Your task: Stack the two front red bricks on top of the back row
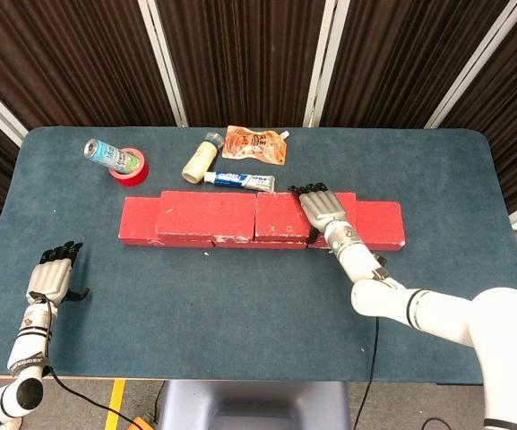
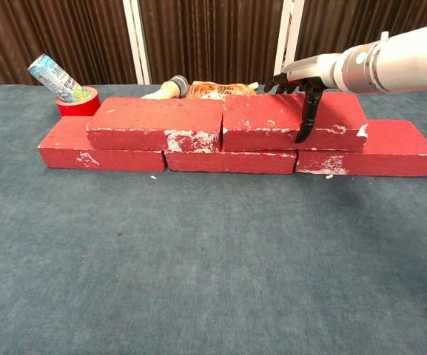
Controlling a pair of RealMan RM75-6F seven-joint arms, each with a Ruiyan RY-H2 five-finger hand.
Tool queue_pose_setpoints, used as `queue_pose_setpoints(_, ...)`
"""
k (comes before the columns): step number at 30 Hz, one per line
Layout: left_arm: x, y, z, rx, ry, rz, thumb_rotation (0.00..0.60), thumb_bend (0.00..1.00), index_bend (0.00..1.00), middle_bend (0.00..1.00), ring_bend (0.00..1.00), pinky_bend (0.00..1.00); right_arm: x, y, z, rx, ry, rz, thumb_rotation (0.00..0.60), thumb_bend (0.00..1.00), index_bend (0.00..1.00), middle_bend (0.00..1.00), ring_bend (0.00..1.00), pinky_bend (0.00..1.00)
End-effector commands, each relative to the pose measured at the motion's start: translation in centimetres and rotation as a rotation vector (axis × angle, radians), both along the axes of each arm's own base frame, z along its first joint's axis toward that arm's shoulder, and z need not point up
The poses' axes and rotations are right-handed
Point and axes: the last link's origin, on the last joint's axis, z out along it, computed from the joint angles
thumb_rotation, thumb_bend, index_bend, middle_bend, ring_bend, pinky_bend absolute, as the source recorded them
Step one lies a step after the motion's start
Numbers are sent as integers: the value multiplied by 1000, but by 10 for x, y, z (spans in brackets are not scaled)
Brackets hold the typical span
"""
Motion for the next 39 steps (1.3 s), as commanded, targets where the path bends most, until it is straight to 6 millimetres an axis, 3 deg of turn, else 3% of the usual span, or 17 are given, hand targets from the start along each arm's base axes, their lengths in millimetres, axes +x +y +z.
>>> queue_pose_setpoints(1, -4, 5, 1, -1, 3, 6, 600, 262, 0, 0, 0, 39, 0, 0, -1, 3, -1, -1, 600, 53, 61, 221, 158, 0)
queue_pose_setpoints(16, -5, 6, 0, -2, 4, 6, 600, 263, 0, 0, 0, 39, 2, -1, -4, 8, -11, -1, 600, 43, 59, 212, 156, 0)
queue_pose_setpoints(30, -8, 6, 2, 0, 6, 13, 600, 261, 0, 0, 0, 40, 2, -1, -4, 10, -5, -14, 600, 9, 31, 172, 62, 0)
queue_pose_setpoints(35, -8, 6, 4, 4, 6, 12, 600, 262, 0, 0, 0, 40, 5, 3, 3, 0, -55, -24, 600, 0, 9, 120, 10, 0)
queue_pose_setpoints(39, -6, 5, 3, 7, 0, 10, 600, 262, 0, 0, 0, 41, 5, 15, 21, -16, -135, -19, 600, 0, 0, 97, 2, 0)
